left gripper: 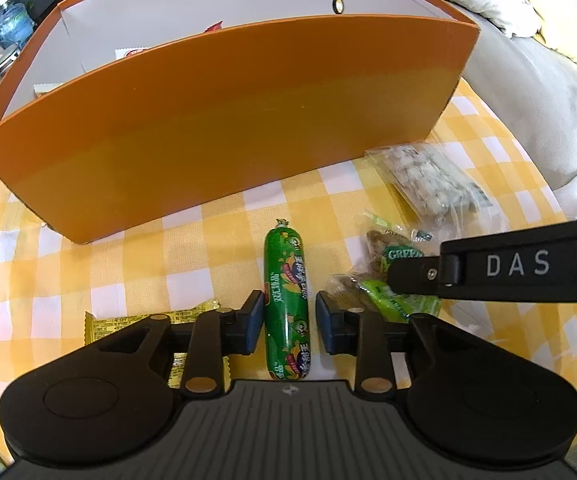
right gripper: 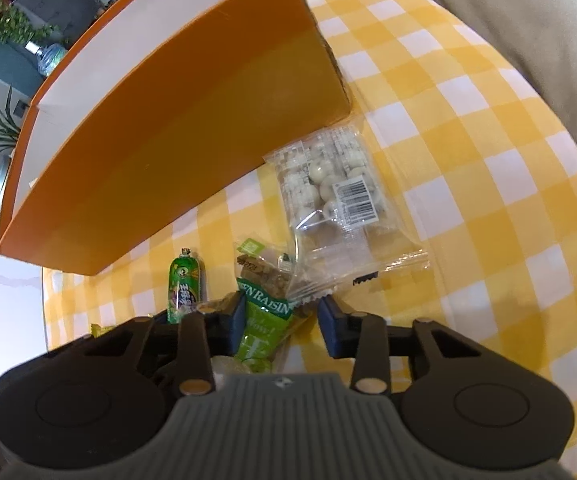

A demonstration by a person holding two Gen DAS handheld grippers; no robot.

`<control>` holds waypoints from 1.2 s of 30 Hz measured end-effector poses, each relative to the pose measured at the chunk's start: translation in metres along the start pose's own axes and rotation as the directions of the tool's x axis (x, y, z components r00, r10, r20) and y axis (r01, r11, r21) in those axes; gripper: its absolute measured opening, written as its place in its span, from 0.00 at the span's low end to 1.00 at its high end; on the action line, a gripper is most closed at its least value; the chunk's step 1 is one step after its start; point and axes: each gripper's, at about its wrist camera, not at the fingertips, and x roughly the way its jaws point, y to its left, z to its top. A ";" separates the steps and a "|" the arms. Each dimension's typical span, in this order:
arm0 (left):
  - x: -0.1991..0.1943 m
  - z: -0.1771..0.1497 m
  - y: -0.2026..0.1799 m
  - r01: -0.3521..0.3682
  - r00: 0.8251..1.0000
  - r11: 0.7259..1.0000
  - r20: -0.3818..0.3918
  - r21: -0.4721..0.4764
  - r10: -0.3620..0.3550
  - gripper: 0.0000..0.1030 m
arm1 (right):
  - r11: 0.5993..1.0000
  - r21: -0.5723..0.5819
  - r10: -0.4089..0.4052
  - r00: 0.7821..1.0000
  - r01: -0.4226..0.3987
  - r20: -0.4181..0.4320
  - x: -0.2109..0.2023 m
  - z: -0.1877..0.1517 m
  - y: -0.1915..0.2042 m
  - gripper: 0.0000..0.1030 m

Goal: Organize snacks
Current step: 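Lift and carry the green sausage and green bag over the orange box with both tools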

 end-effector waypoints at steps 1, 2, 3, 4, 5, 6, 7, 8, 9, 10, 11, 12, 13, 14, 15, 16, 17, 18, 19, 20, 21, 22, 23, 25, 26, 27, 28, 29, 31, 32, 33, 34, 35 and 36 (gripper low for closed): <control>0.000 0.000 -0.001 -0.001 1.000 1.000 0.000 0.004 0.001 0.38 | 1.000 -0.006 -0.007 1.000 0.007 0.006 -0.003 0.001 0.001 0.27; 0.001 -0.001 -0.003 -0.007 1.000 1.000 0.001 0.012 0.007 0.38 | 1.000 -0.011 -0.018 1.000 0.018 0.013 -0.005 0.000 0.001 0.27; 0.001 -0.001 -0.004 -0.006 1.000 1.000 0.001 0.019 0.006 0.33 | 1.000 -0.011 -0.021 1.000 0.021 0.016 -0.008 -0.001 -0.001 0.26; 0.001 -0.001 -0.005 -0.008 1.000 1.000 0.001 0.022 0.008 0.31 | 1.000 -0.008 -0.023 1.000 0.023 0.014 -0.009 0.001 -0.001 0.26; 0.001 -0.001 -0.005 -0.012 1.000 1.000 0.002 0.021 0.012 0.26 | 1.000 -0.006 -0.025 1.000 0.025 0.011 -0.011 0.001 -0.002 0.25; 0.001 -0.001 -0.005 -0.013 1.000 1.000 0.003 0.017 0.013 0.24 | 1.000 -0.006 -0.031 0.999 0.031 0.009 -0.012 0.001 -0.003 0.25; 0.001 -0.001 -0.004 -0.007 1.000 1.000 0.001 0.012 0.007 0.24 | 0.999 -0.009 -0.035 0.999 0.035 0.007 -0.013 0.000 -0.003 0.25; 0.000 -0.001 -0.002 -0.003 1.000 1.000 -0.001 0.000 0.003 0.24 | 0.999 -0.014 -0.037 0.999 0.037 0.006 -0.014 0.000 -0.003 0.25; -0.001 -0.002 -0.001 -0.001 1.000 1.000 -0.003 -0.009 0.001 0.24 | 0.999 -0.020 -0.039 0.999 0.039 0.005 -0.016 -0.001 -0.003 0.25; -0.002 -0.003 0.000 -0.004 1.000 1.000 -0.003 -0.015 0.004 0.24 | 0.999 -0.028 -0.040 0.999 0.040 0.005 -0.018 -0.002 -0.002 0.25; -0.003 -0.004 0.000 -0.008 1.000 1.000 -0.003 -0.019 0.008 0.24 | 0.999 -0.032 -0.040 0.999 0.040 0.003 -0.020 -0.003 -0.002 0.25; -0.006 -0.005 0.001 -0.009 1.000 1.000 -0.001 -0.022 0.009 0.24 | 0.999 -0.032 -0.037 0.999 0.037 -0.001 -0.022 -0.004 -0.003 0.25; -0.009 -0.006 0.002 -0.002 1.000 1.000 0.005 -0.029 0.003 0.24 | 0.999 -0.030 -0.033 0.999 0.032 -0.006 -0.023 -0.006 -0.004 0.25; -0.012 -0.006 0.003 0.009 1.000 0.999 0.010 -0.040 -0.009 0.24 | 0.999 -0.030 -0.029 1.000 0.028 -0.010 -0.026 -0.007 -0.005 0.25; -0.016 -0.006 0.005 0.023 1.000 0.998 0.015 -0.056 -0.022 0.24 | 0.999 -0.035 -0.027 1.000 0.027 -0.012 -0.029 -0.009 -0.006 0.25; -0.021 -0.007 0.007 0.034 0.999 0.997 0.019 -0.069 -0.032 0.24 | 0.999 -0.041 -0.027 1.000 0.026 -0.012 -0.031 -0.010 -0.006 0.25; -0.025 -0.007 0.008 0.039 0.999 0.996 0.024 -0.076 -0.038 0.24 | 0.999 -0.048 -0.024 1.000 0.023 -0.011 -0.034 -0.012 -0.006 0.25; -0.029 -0.006 0.008 0.041 0.999 0.996 0.030 -0.079 -0.039 0.24 | 0.998 -0.055 -0.019 1.000 0.018 -0.007 -0.037 -0.013 -0.005 0.25; -0.034 -0.006 0.008 0.044 0.998 0.996 0.039 -0.082 -0.041 0.24 | 0.998 -0.063 -0.014 1.000 0.014 0.000 -0.041 -0.014 -0.004 0.25; -0.038 -0.006 0.009 0.049 0.998 0.995 0.048 -0.085 -0.045 0.24 | 0.997 -0.073 -0.010 1.000 0.011 0.007 -0.044 -0.015 -0.003 0.25; -0.042 -0.006 0.009 0.055 0.997 0.994 0.054 -0.089 -0.050 0.24 | 0.996 -0.084 -0.004 1.000 0.005 0.017 -0.049 -0.016 -0.002 0.25; -0.046 -0.005 0.010 0.061 0.997 0.994 0.059 -0.096 -0.055 0.24 | 0.996 -0.091 0.002 1.000 0.000 0.024 -0.052 -0.016 -0.001 0.25; -0.050 -0.005 0.010 0.067 0.996 0.992 0.067 -0.103 -0.061 0.24 | 0.995 -0.101 0.010 0.999 -0.006 0.033 -0.057 -0.017 0.000 0.25; -0.058 -0.005 0.011 0.075 0.994 0.991 0.087 -0.113 -0.066 0.24 | 0.993 -0.117 0.021 0.998 -0.014 0.055 -0.065 -0.019 0.002 0.25; -0.062 -0.004 0.012 0.078 0.993 0.990 0.098 -0.116 -0.066 0.24 | 0.992 -0.126 0.026 0.997 -0.016 0.071 -0.070 -0.019 0.003 0.25; -0.067 -0.003 0.012 0.080 0.992 0.990 0.108 -0.118 -0.067 0.24 | 0.991 -0.134 0.028 0.996 -0.016 0.088 -0.074 -0.018 0.004 0.25; -0.071 -0.002 0.012 0.084 0.990 0.989 0.120 -0.120 -0.069 0.24 | 0.990 -0.142 0.031 0.994 -0.016 0.102 -0.076 -0.016 0.004 0.25; -0.075 0.000 0.012 0.089 0.989 0.989 0.132 -0.122 -0.073 0.24 | 0.988 -0.151 0.033 0.992 -0.014 0.121 -0.080 -0.015 0.006 0.25; -0.085 0.004 0.012 0.098 0.984 0.987 0.158 -0.125 -0.078 0.24 | 0.985 -0.171 0.036 0.987 -0.009 0.155 -0.087 -0.013 0.008 0.25; -0.089 0.006 0.012 0.102 0.982 0.987 0.171 -0.126 -0.080 0.24 | 0.983 -0.183 0.039 0.984 -0.006 0.174 -0.091 -0.012 0.011 0.25; -0.093 0.008 0.012 0.106 0.980 0.986 0.183 -0.125 -0.082 0.24 | 0.981 -0.195 0.041 0.980 -0.003 0.194 -0.095 -0.011 0.013 0.25; -0.096 0.010 0.012 0.109 0.977 0.986 0.194 -0.123 -0.084 0.24 | 0.978 -0.207 0.044 0.976 0.001 0.214 -0.100 -0.011 0.016 0.25; -0.100 0.013 0.012 0.112 0.975 0.986 0.205 -0.120 -0.086 0.24 | 0.976 -0.216 0.047 0.972 0.004 0.232 -0.104 -0.009 0.017 0.25; -0.102 0.016 0.012 0.115 0.973 0.987 0.215 -0.117 -0.088 0.24 | 0.975 -0.224 0.050 0.967 0.007 0.248 -0.108 -0.008 0.019 0.25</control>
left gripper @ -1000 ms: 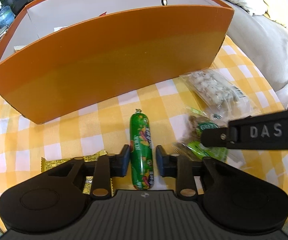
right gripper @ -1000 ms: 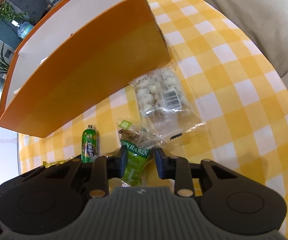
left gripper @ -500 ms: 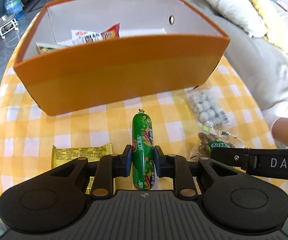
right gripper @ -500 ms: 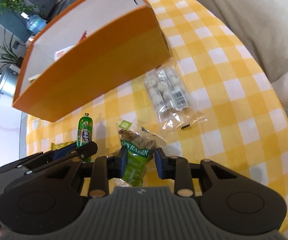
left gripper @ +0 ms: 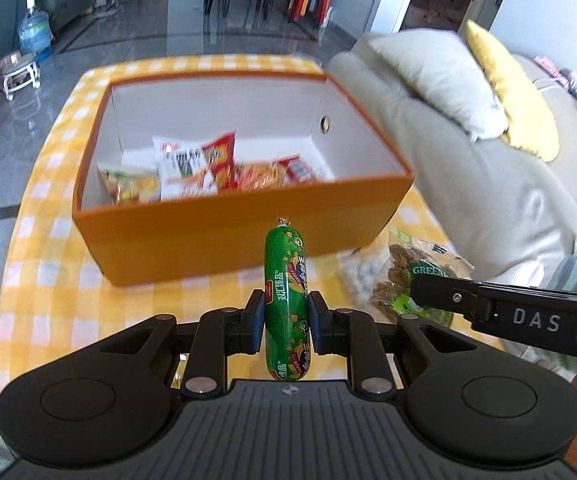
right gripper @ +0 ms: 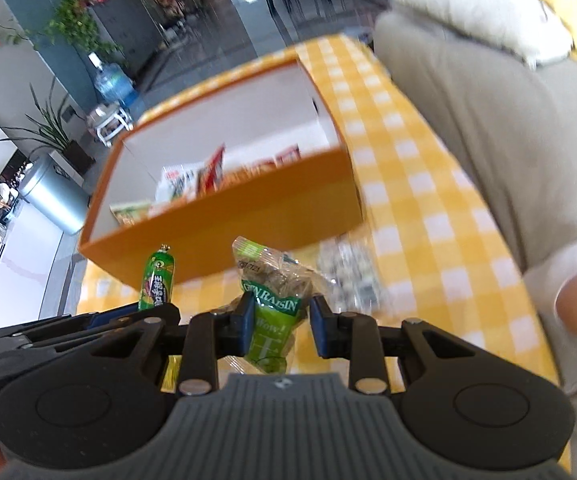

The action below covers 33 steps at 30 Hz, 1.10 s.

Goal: Organize snacks
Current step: 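Lift and carry the green sausage and green bag over the orange box with both tools, then lower both snacks into the box and open both tools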

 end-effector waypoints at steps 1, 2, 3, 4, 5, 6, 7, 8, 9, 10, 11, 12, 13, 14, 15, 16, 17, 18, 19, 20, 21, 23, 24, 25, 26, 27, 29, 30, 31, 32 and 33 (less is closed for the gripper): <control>-0.002 0.004 -0.001 0.004 1.000 1.000 0.011 0.005 -0.004 0.24 | 1.000 -0.007 0.000 1.000 0.000 0.015 -0.002 0.003 0.001 0.25; -0.004 0.007 -0.001 0.005 1.000 1.000 0.021 0.009 -0.005 0.24 | 1.000 -0.015 -0.001 1.000 0.001 0.029 -0.005 0.006 0.002 0.25; -0.006 0.011 -0.002 0.006 1.000 1.000 0.030 0.015 -0.007 0.24 | 1.000 -0.024 -0.001 0.999 0.002 0.043 -0.008 0.009 0.004 0.25; -0.007 0.015 -0.002 0.005 0.999 1.000 0.038 0.020 -0.006 0.24 | 1.000 -0.030 -0.001 0.998 0.002 0.056 -0.010 0.012 0.005 0.25; -0.008 0.019 -0.002 0.002 0.999 1.000 0.047 0.026 -0.003 0.24 | 0.999 -0.035 0.001 0.998 0.001 0.068 -0.012 0.015 0.007 0.25; -0.008 0.023 -0.003 -0.001 0.998 1.000 0.055 0.031 0.000 0.24 | 0.999 -0.038 0.005 0.997 -0.002 0.077 -0.013 0.019 0.008 0.25; -0.009 0.027 -0.003 -0.004 0.998 0.999 0.062 0.034 0.002 0.24 | 0.999 -0.042 0.008 0.996 -0.004 0.085 -0.014 0.023 0.009 0.25; -0.010 0.032 -0.003 -0.007 0.998 0.999 0.070 0.039 0.004 0.24 | 0.999 -0.047 0.011 0.996 -0.006 0.092 -0.014 0.026 0.011 0.25; -0.010 0.037 -0.003 -0.009 0.997 0.999 0.078 0.042 0.005 0.24 | 0.999 -0.053 0.014 0.995 -0.009 0.099 -0.015 0.031 0.013 0.25; -0.011 0.041 -0.003 -0.012 0.996 0.999 0.087 0.046 0.008 0.24 | 0.998 -0.059 0.018 0.994 -0.012 0.106 -0.015 0.035 0.015 0.25; -0.011 0.046 -0.003 -0.016 0.995 0.999 0.097 0.050 0.011 0.24 | 0.998 -0.065 0.023 0.993 -0.016 0.112 -0.015 0.040 0.017 0.25; -0.012 0.050 -0.002 -0.019 0.994 0.998 0.104 0.054 0.014 0.24 | 0.997 -0.069 0.028 0.992 -0.020 0.119 -0.016 0.045 0.018 0.25; -0.012 0.055 -0.001 -0.023 0.994 0.998 0.112 0.055 0.016 0.24 | 0.997 -0.072 0.032 0.991 -0.023 0.127 -0.016 0.049 0.020 0.25; -0.011 0.060 0.000 -0.028 0.993 0.998 0.119 0.055 0.021 0.24 | 0.997 -0.073 0.033 0.991 -0.024 0.133 -0.016 0.054 0.021 0.25; -0.010 0.065 0.001 -0.033 0.992 0.998 0.126 0.055 0.026 0.24 | 0.997 -0.072 0.035 0.990 -0.025 0.139 -0.016 0.060 0.022 0.25; -0.010 0.069 0.002 -0.037 0.991 0.998 0.131 0.055 0.029 0.24 | 0.997 -0.072 0.037 0.989 -0.027 0.144 -0.015 0.065 0.023 0.25; -0.009 0.074 0.003 -0.041 0.990 0.998 0.136 0.055 0.033 0.24 | 0.997 -0.072 0.035 0.988 -0.025 0.150 -0.013 0.071 0.025 0.25; -0.008 0.078 0.005 -0.046 0.989 0.997 0.140 0.056 0.038 0.24 | 0.997 -0.075 0.030 0.987 -0.019 0.155 -0.011 0.075 0.026 0.25; -0.007 0.082 0.006 -0.052 0.989 0.997 0.143 0.058 0.043 0.24 | 0.997 -0.080 0.025 0.987 -0.013 0.160 -0.008 0.079 0.028 0.25; -0.006 0.087 0.007 -0.057 0.988 0.997 0.147 0.060 0.048 0.24 | 0.996 -0.083 0.021 0.986 -0.008 0.163 -0.005 0.083 0.030 0.25; -0.004 0.090 0.008 -0.061 0.988 0.996 0.149 0.063 0.051 0.24 | 0.996 -0.086 0.019 0.986 -0.005 0.163 -0.001 0.087 0.032 0.25; 0.000 0.097 0.011 -0.071 0.987 0.995 0.147 0.065 0.061 0.24 | 0.996 -0.090 0.015 0.987 -0.001 0.159 0.008 0.095 0.035 0.25; 0.004 0.101 0.013 -0.078 0.987 0.995 0.144 0.065 0.068 0.24 | 0.996 -0.093 0.013 0.988 0.002 0.154 0.014 0.100 0.037 0.25; 0.007 0.104 0.015 -0.083 0.988 0.994 0.139 0.066 0.073 0.24 | 0.995 -0.098 0.009 0.989 0.006 0.150 0.019 0.104 0.040 0.25; 0.011 0.107 0.017 -0.089 0.988 0.994 0.133 0.067 0.080 0.24 | 0.995 -0.104 0.006 0.989 0.009 0.145 0.025 0.107 0.041 0.25; 0.016 0.110 0.019 -0.095 0.988 0.993 0.125 0.069 0.086 0.24 | 0.994 -0.112 0.001 0.990 0.015 0.141 0.032 0.110 0.044 0.25; 0.026 0.113 0.022 -0.105 0.990 0.992 0.106 0.074 0.097 0.24 | 0.989 -0.141 -0.015 0.991 0.034 0.133 0.046 0.114 0.048 0.25; 0.030 0.114 0.024 -0.108 0.990 0.991 0.098 0.077 0.100 0.24 | 0.986 -0.159 -0.026 0.992 0.046 0.127 0.054 0.115 0.050 0.25; 0.035 0.115 0.026 -0.110 0.991 0.991 0.090 0.081 0.103 0.24 | 0.982 -0.178 -0.037 0.992 0.059 0.124 0.060 0.116 0.052 0.25; 0.041 0.116 0.027 -0.112 0.991 0.990 0.079 0.085 0.105 0.24 | 0.978 -0.197 -0.052 0.991 0.075 0.123 0.066 0.116 0.053 0.25; 0.046 0.116 0.029 -0.111 0.992 0.990 0.069 0.087 0.105 0.24 | 0.972 -0.217 -0.065 0.990 0.091 0.122 0.072 0.116 0.055 0.25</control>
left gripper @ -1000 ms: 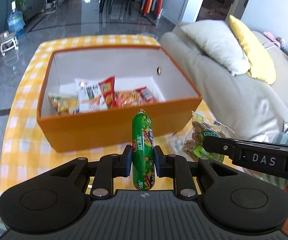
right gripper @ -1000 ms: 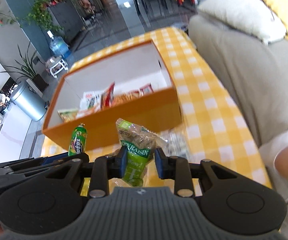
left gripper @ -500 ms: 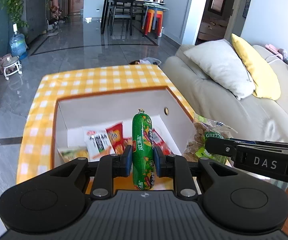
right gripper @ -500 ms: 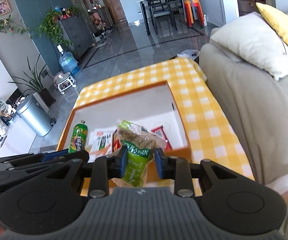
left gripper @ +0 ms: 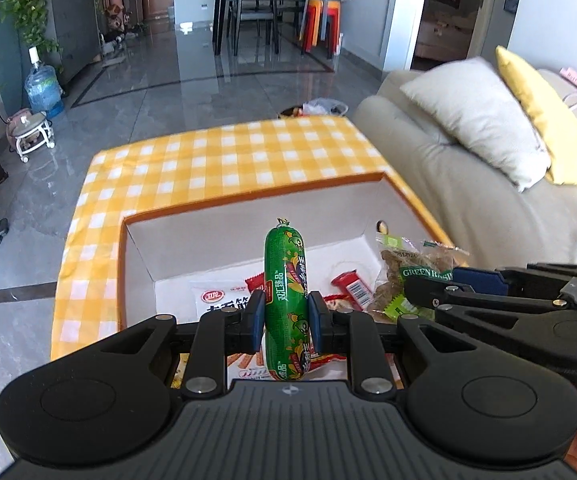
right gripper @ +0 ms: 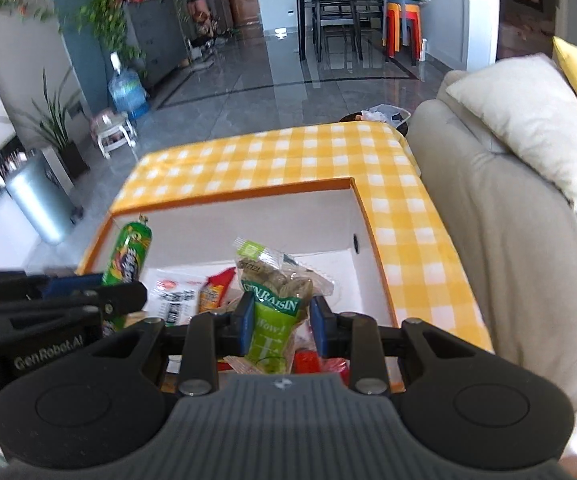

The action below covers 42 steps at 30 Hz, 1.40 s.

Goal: Organize snacks
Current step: 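Lower both snacks into the box and open both tools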

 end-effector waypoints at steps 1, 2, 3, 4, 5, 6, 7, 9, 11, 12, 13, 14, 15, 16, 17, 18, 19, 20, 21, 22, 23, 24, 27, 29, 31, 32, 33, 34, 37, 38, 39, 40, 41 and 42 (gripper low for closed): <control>0.005 -0.002 0.001 0.000 1.000 1.000 -0.010 0.003 0.000 0.24 | 1.000 -0.019 -0.007 1.000 0.007 -0.006 0.007 0.000 0.002 0.25; 0.011 -0.003 0.002 -0.002 1.000 1.000 -0.023 0.005 0.002 0.24 | 0.999 -0.033 -0.009 1.000 0.009 -0.012 0.013 0.000 0.003 0.25; 0.017 -0.005 0.003 -0.007 0.999 1.000 -0.037 0.009 0.008 0.24 | 0.999 -0.049 -0.010 1.000 0.009 -0.020 0.019 0.000 0.003 0.25; 0.022 -0.005 0.004 -0.014 0.999 1.000 -0.050 0.011 0.015 0.24 | 0.998 -0.065 -0.014 1.000 0.012 -0.027 0.026 -0.001 0.005 0.25; 0.027 -0.007 0.005 -0.018 0.998 1.000 -0.063 0.015 0.018 0.24 | 0.996 -0.083 -0.021 0.999 0.018 -0.032 0.032 -0.002 0.006 0.25; 0.032 -0.008 0.006 -0.020 0.997 1.000 -0.075 0.016 0.022 0.24 | 0.994 -0.104 -0.031 0.999 0.028 -0.036 0.038 -0.003 0.007 0.25; 0.036 -0.008 0.007 -0.026 0.996 0.999 -0.084 0.019 0.027 0.24 | 0.992 -0.120 -0.041 0.998 0.036 -0.041 0.043 -0.003 0.008 0.25; 0.045 -0.008 0.010 -0.035 0.994 0.999 -0.103 0.027 0.037 0.24 | 0.990 -0.134 -0.049 0.997 0.041 -0.056 0.056 -0.003 0.008 0.25; 0.053 -0.008 0.012 -0.040 0.992 0.999 -0.120 0.037 0.044 0.24 | 0.989 -0.140 -0.052 0.996 0.042 -0.072 0.066 -0.001 0.008 0.25; 0.056 -0.007 0.012 -0.041 0.991 0.998 -0.127 0.043 0.046 0.24 | 0.987 -0.151 -0.060 0.995 0.048 -0.077 0.071 -0.001 0.008 0.25; 0.060 -0.007 0.013 -0.044 0.990 0.998 -0.134 0.048 0.051 0.24 | 0.985 -0.163 -0.067 0.995 0.054 -0.077 0.074 0.000 0.010 0.25; 0.063 -0.006 0.014 -0.049 0.989 0.997 -0.140 0.055 0.056 0.24 | 0.982 -0.179 -0.078 0.994 0.063 -0.076 0.078 0.001 0.011 0.25; 0.067 -0.006 0.013 -0.053 0.988 0.997 -0.144 0.062 0.061 0.24 | 0.980 -0.189 -0.084 0.994 0.069 -0.075 0.080 0.001 0.012 0.25; 0.070 -0.006 0.014 -0.056 0.987 0.996 -0.148 0.068 0.065 0.24 | 0.977 -0.198 -0.089 0.993 0.073 -0.075 0.083 0.001 0.012 0.25; 0.073 -0.006 0.014 -0.057 0.986 0.996 -0.152 0.074 0.068 0.24 | 0.976 -0.204 -0.093 0.993 0.076 -0.076 0.086 0.001 0.012 0.25; 0.075 -0.006 0.014 -0.058 0.985 0.995 -0.157 0.078 0.070 0.24 | 0.975 -0.211 -0.096 0.992 0.077 -0.078 0.088 0.001 0.013 0.25; 0.078 -0.006 0.014 -0.059 0.984 0.995 -0.162 0.081 0.071 0.24 | 0.973 -0.218 -0.098 0.992 0.079 -0.078 0.090 0.000 0.013 0.25; 0.081 -0.007 0.014 -0.058 0.983 0.995 -0.167 0.087 0.072 0.24 | 0.970 -0.228 -0.102 0.992 0.082 -0.076 0.091 -0.001 0.015 0.25; 0.083 -0.007 0.014 -0.058 0.982 0.994 -0.172 0.093 0.073 0.24 | 0.967 -0.238 -0.108 0.991 0.088 -0.074 0.093 -0.002 0.015 0.25; 0.085 -0.007 0.014 -0.058 0.982 0.993 -0.175 0.100 0.075 0.24 | 0.964 -0.248 -0.115 0.991 0.094 -0.071 0.094 -0.003 0.016 0.25; 0.087 -0.008 0.014 -0.059 0.981 0.993 -0.177 0.107 0.077 0.24 | 0.962 -0.255 -0.121 0.990 0.100 -0.067 0.095 -0.004 0.017 0.26; 0.089 -0.008 0.014 -0.061 0.980 0.992 -0.181 0.111 0.081 0.24 | 0.959 -0.264 -0.128 0.990 0.107 -0.063 0.096 -0.006 0.019 0.26; 0.095 -0.008 0.016 -0.073 0.976 0.991 -0.195 0.113 0.094 0.24 | 0.951 -0.285 -0.138 0.989 0.116 -0.057 0.098 -0.006 0.023 0.26; 0.096 -0.007 0.016 -0.074 0.977 0.990 -0.193 0.119 0.096 0.24 | 0.948 -0.293 -0.147 0.987 0.121 -0.066 0.101 -0.007 0.024 0.26; 0.097 -0.007 0.015 -0.072 0.977 0.989 -0.191 0.128 0.096 0.25 | 0.950 -0.287 -0.151 0.986 0.125 -0.071 0.103 -0.007 0.022 0.27; 0.098 -0.007 0.015 -0.075 0.977 0.989 -0.190 0.130 0.099 0.27 | 0.950 -0.286 -0.153 0.985 0.127 -0.072 0.104 -0.008 0.022 0.27; 0.098 -0.007 0.016 -0.076 0.977 0.989 -0.190 0.126 0.100 0.27 | 0.951 -0.283 -0.155 0.985 0.127 -0.076 0.104 -0.008 0.021 0.27; 0.098 -0.007 0.016 -0.077 0.977 0.989 -0.189 0.124 0.099 0.27 | 0.952 -0.276 -0.156 0.985 0.129 -0.079 0.104 -0.007 0.020 0.28; 0.095 -0.008 0.014 -0.083 0.977 0.987 -0.182 0.141 0.108 0.37 | 0.959 -0.251 -0.157 0.984 0.131 -0.086 0.103 -0.006 0.016 0.27; 0.094 -0.009 0.013 -0.081 0.978 0.986 -0.179 0.147 0.108 0.42 | 0.961 -0.245 -0.156 0.984 0.131 -0.086 0.102 -0.006 0.015 0.27; 0.092 -0.009 0.012 -0.080 0.979 0.985 -0.174 0.152 0.106 0.46 | 0.962 -0.242 -0.153 0.984 0.128 -0.087 0.102 -0.006 0.015 0.28; 0.089 -0.009 0.011 -0.077 0.980 0.985 -0.169 0.156 0.104 0.47 | 0.963 -0.240 -0.148 0.985 0.123 -0.091 0.101 -0.006 0.014 0.29; 0.086 -0.009 0.011 -0.074 0.982 0.985 -0.161 0.158 0.100 0.50 | 0.964 -0.238 -0.143 0.985 0.118 -0.091 0.099 -0.006 0.014 0.30; 0.084 -0.009 0.011 -0.071 0.983 0.985 -0.154 0.158 0.096 0.54 | 0.965 -0.237 -0.140 0.986 0.115 -0.089 0.098 -0.006 0.015 0.34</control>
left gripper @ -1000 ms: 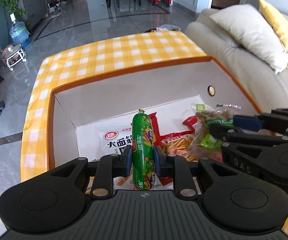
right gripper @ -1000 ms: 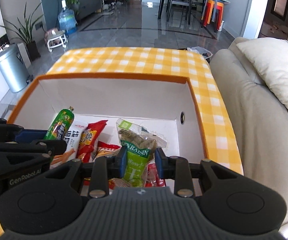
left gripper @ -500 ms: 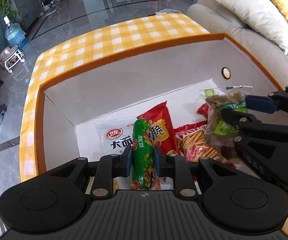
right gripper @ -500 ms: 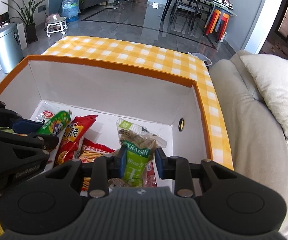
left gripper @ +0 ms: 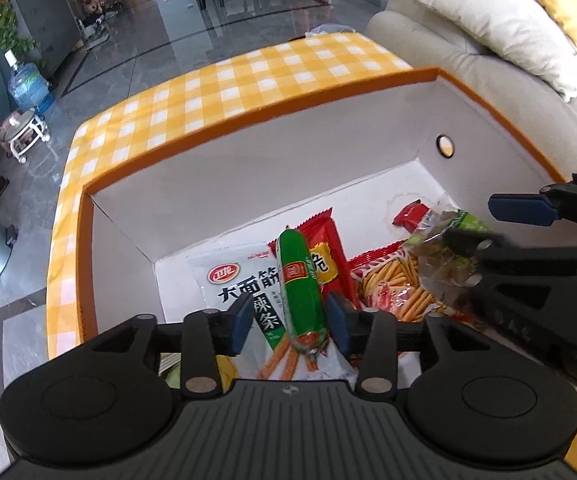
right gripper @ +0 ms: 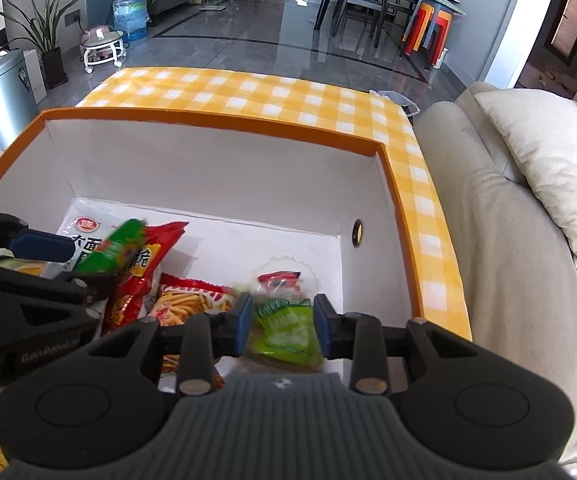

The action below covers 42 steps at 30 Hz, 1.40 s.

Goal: Organize snacks
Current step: 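Lower both snacks into the box and open both tools, then withdraw both tools from the box toward the remaining snacks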

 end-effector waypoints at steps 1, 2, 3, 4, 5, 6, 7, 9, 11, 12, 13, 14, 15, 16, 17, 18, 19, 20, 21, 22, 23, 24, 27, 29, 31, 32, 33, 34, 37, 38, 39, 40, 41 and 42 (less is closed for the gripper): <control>-0.003 0.000 0.000 0.005 1.000 1.000 0.006 -0.002 -0.005 0.56 | 1.000 -0.001 0.005 1.000 -0.005 0.004 -0.002 -0.001 0.000 0.39; -0.007 -0.001 0.000 0.010 1.000 1.000 0.010 -0.009 -0.010 0.59 | 1.000 -0.001 0.013 1.000 -0.013 0.008 -0.004 -0.001 0.000 0.42; -0.009 -0.001 0.001 0.012 1.000 1.000 0.013 -0.013 -0.012 0.61 | 1.000 0.000 0.022 1.000 -0.022 0.012 -0.007 -0.002 0.000 0.45; -0.012 -0.001 0.002 0.016 1.000 1.000 0.017 -0.017 -0.016 0.62 | 1.000 0.006 0.026 1.000 -0.026 0.016 -0.009 -0.002 -0.001 0.45; -0.015 -0.002 0.002 0.018 1.000 1.000 0.022 -0.022 -0.018 0.64 | 0.999 0.014 0.032 0.999 -0.032 0.023 -0.012 -0.003 -0.002 0.45; -0.018 -0.003 0.003 0.020 0.999 0.999 0.029 -0.029 -0.019 0.66 | 0.999 0.023 0.040 0.999 -0.041 0.030 -0.015 -0.003 -0.003 0.46; -0.022 -0.004 0.004 0.020 0.999 0.999 0.035 -0.035 -0.019 0.67 | 0.998 0.032 0.046 0.998 -0.047 0.037 -0.018 -0.004 -0.004 0.48; -0.029 -0.005 0.005 0.021 0.999 0.999 0.050 -0.050 -0.018 0.70 | 0.997 0.054 0.047 0.998 -0.049 0.052 -0.024 -0.005 -0.007 0.53; -0.037 -0.007 0.008 0.021 0.998 0.997 0.062 -0.074 -0.016 0.77 | 0.995 0.078 0.049 0.996 -0.054 0.069 -0.031 -0.007 -0.010 0.56; -0.041 -0.008 0.009 0.024 0.998 0.995 0.065 -0.096 -0.018 0.80 | 0.994 0.090 0.053 0.996 -0.060 0.076 -0.034 -0.008 -0.012 0.58; -0.045 -0.009 0.011 0.030 0.998 0.992 0.064 -0.119 -0.023 0.80 | 0.993 0.103 0.055 0.995 -0.063 0.082 -0.038 -0.009 -0.013 0.61; -0.050 -0.011 0.011 0.037 0.997 0.990 0.066 -0.136 -0.029 0.80 | 0.991 0.114 0.055 0.995 -0.065 0.088 -0.042 -0.011 -0.014 0.62; -0.054 -0.013 0.012 0.040 0.997 0.989 0.071 -0.145 -0.030 0.80 | 0.989 0.130 0.056 0.994 -0.069 0.096 -0.047 -0.012 -0.017 0.66; -0.059 -0.015 0.011 0.041 0.996 0.988 0.079 -0.152 -0.029 0.81 | 0.987 0.142 0.061 0.993 -0.075 0.099 -0.050 -0.013 -0.019 0.68; -0.063 -0.018 0.011 0.040 0.996 0.987 0.087 -0.158 -0.027 0.82 | 0.985 0.152 0.067 0.993 -0.082 0.100 -0.053 -0.014 -0.020 0.69; -0.068 -0.020 0.011 0.039 0.995 0.985 0.095 -0.166 -0.023 0.83 | 0.983 0.162 0.074 0.992 -0.090 0.104 -0.056 -0.016 -0.022 0.70; -0.073 -0.023 0.011 0.037 0.994 0.983 0.105 -0.179 -0.019 0.83 | 0.982 0.167 0.075 0.991 -0.093 0.109 -0.060 -0.018 -0.022 0.71; -0.078 -0.026 0.012 0.034 0.994 0.980 0.113 -0.194 -0.012 0.83 | 0.981 0.171 0.072 0.991 -0.092 0.115 -0.064 -0.019 -0.023 0.72; -0.082 -0.030 0.012 0.023 0.993 0.977 0.117 -0.210 0.002 0.84 | 0.981 0.175 0.068 0.990 -0.090 0.123 -0.069 -0.022 -0.023 0.74; -0.086 -0.032 0.010 0.007 0.993 0.976 0.118 -0.218 0.019 0.84 | 0.980 0.178 0.068 0.989 -0.091 0.133 -0.074 -0.024 -0.023 0.74; -0.090 -0.035 0.010 -0.008 0.992 0.975 0.118 -0.224 0.035 0.84 | 0.979 0.180 0.069 0.988 -0.094 0.139 -0.078 -0.025 -0.023 0.74; -0.094 -0.038 0.009 -0.020 0.992 0.973 0.118 -0.232 0.048 0.84 | 0.979 0.179 0.073 0.987 -0.099 0.142 -0.082 -0.026 -0.022 0.75; -0.106 -0.050 0.009 -0.034 0.990 0.967 0.124 -0.252 0.067 0.84 | 0.982 0.156 0.082 0.984 -0.106 0.158 -0.096 -0.031 -0.016 0.78; -0.113 -0.058 0.009 -0.037 0.989 0.967 0.127 -0.252 0.070 0.84 | 0.986 0.136 0.078 0.983 -0.101 0.166 -0.104 -0.034 -0.013 0.79; -0.117 -0.065 0.010 -0.041 0.989 0.966 0.127 -0.256 0.076 0.84 | 0.987 0.123 0.081 0.982 -0.103 0.169 -0.111 -0.039 -0.011 0.79; -0.120 -0.069 0.011 -0.044 0.988 0.962 0.128 -0.270 0.081 0.84 | 0.987 0.120 0.083 0.982 -0.104 0.170 -0.114 -0.042 -0.011 0.79; -0.122 -0.073 0.012 -0.047 0.988 0.957 0.126 -0.285 0.086 0.84 | 0.987 0.120 0.085 0.982 -0.106 0.168 -0.116 -0.045 -0.011 0.79; -0.123 -0.077 0.013 -0.048 0.989 0.952 0.121 -0.301 0.088 0.84 | 0.987 0.121 0.085 0.982 -0.106 0.166 -0.119 -0.049 -0.011 0.79; -0.124 -0.087 0.015 -0.026 0.992 0.945 0.107 -0.325 0.064 0.84 | 0.988 0.119 0.086 0.986 -0.103 0.144 -0.124 -0.060 -0.011 0.81; -0.124 -0.091 0.014 -0.021 0.993 0.946 0.100 -0.324 0.057 0.84 | 0.989 0.113 0.081 0.988 -0.096 0.129 -0.124 -0.064 -0.010 0.81; -0.124 -0.094 0.013 -0.019 0.995 0.946 0.091 -0.323 0.051 0.84 | 0.991 0.104 0.072 0.991 -0.084 0.113 -0.124 -0.069 -0.009 0.81; -0.122 -0.097 0.012 -0.017 0.996 0.947 0.083 -0.322 0.046 0.84 | 0.993 0.096 0.063 0.993 -0.072 0.101 -0.125 -0.074 -0.008 0.81; -0.121 -0.100 0.011 -0.014 0.996 0.947 0.075 -0.321 0.040 0.84 | 0.994 0.091 0.057 0.994 -0.065 0.090 -0.125 -0.079 -0.008 0.81; -0.120 -0.103 0.010 -0.008 0.997 0.947 0.065 -0.321 0.031 0.84 | 0.994 0.089 0.053 0.996 -0.060 0.076 -0.124 -0.085 -0.008 0.81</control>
